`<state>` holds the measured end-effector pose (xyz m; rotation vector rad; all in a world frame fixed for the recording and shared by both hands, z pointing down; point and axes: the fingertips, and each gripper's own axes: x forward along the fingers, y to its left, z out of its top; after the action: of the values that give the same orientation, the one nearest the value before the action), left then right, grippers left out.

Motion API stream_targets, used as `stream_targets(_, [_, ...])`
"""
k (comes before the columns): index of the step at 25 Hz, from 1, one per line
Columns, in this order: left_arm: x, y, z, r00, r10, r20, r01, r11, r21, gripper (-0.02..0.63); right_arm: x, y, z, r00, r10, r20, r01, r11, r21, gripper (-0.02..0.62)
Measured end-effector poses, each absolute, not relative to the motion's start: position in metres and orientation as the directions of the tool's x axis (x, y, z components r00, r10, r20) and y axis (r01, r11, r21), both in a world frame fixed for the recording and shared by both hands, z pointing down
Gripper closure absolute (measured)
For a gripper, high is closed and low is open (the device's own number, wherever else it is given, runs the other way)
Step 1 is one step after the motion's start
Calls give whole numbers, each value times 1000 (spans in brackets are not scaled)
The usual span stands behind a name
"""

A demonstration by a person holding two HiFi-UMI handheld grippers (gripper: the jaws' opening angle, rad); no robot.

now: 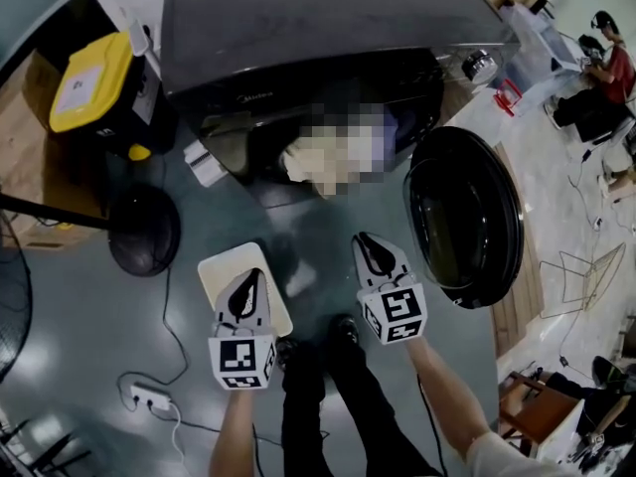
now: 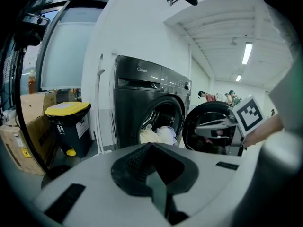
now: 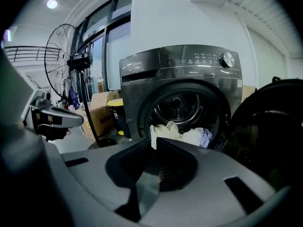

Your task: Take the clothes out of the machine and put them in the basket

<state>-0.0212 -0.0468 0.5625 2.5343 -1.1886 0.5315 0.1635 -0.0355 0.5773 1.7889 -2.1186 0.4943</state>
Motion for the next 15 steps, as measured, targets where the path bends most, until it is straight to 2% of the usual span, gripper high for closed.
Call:
stream_targets(1, [-22,-47,566,591,-673,445,-781,-615,107,588,162,-38,584,-173,-870,461,-985,162,-63,527])
stream_targets(2, [-22,-47,570,590,-674,444,-782,-613,109,588,161,-42,592,-185,-865,467,-982,172,-71,450])
stream_targets(5, [-21,-50,576,595,-675,436,-783,-610,122,588,157,-57,614,-207,-851,482,-978,193,-78,279])
stream_targets(9, [-20,-50,578,599,-680,423,-785,-604,141,588,161,-80,636,-182,-851,493,-983,164,-80,211])
stream_targets(15, [-22,-50,579,590,-696,409,-798,-581,162,588,167,-124,661,-167,-841,516,-986,125,-115,196])
